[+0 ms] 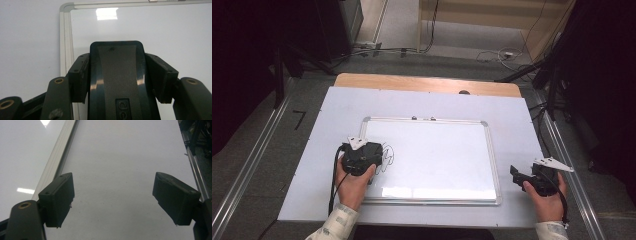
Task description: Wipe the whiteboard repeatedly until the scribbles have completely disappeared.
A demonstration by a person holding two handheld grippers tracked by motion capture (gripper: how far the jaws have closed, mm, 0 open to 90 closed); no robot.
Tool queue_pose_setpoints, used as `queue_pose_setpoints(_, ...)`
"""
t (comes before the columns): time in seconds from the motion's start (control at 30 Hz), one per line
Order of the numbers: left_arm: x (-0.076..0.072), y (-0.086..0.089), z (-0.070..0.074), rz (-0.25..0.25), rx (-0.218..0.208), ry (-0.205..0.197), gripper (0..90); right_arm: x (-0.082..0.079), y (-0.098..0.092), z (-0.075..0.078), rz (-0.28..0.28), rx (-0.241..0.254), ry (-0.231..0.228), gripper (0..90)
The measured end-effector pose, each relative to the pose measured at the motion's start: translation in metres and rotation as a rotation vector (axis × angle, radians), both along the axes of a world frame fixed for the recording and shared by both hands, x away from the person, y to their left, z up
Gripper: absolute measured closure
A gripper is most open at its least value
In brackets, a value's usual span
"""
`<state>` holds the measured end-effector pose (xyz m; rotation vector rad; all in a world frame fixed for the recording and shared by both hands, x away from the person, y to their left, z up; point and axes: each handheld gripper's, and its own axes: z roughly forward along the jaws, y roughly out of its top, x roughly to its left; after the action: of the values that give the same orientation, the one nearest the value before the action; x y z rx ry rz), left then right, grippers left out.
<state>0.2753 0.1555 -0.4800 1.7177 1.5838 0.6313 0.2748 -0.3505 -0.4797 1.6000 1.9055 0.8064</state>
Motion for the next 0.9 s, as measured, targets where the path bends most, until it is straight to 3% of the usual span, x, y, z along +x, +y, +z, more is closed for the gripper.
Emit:
queue_pose_setpoints(0.43,0.027,0.002,-0.002,0.011,-0.005,0.009,41.1,0.000,0.000,-0.001,-0.003,0.001,0.003,16.4)
queue_pose_setpoints(0.9,0.056,0.002,-0.009,0.009,0.025,0.025,41.0,0.000,0.000,-0.001,0.000,-0.002,0.004,16.4)
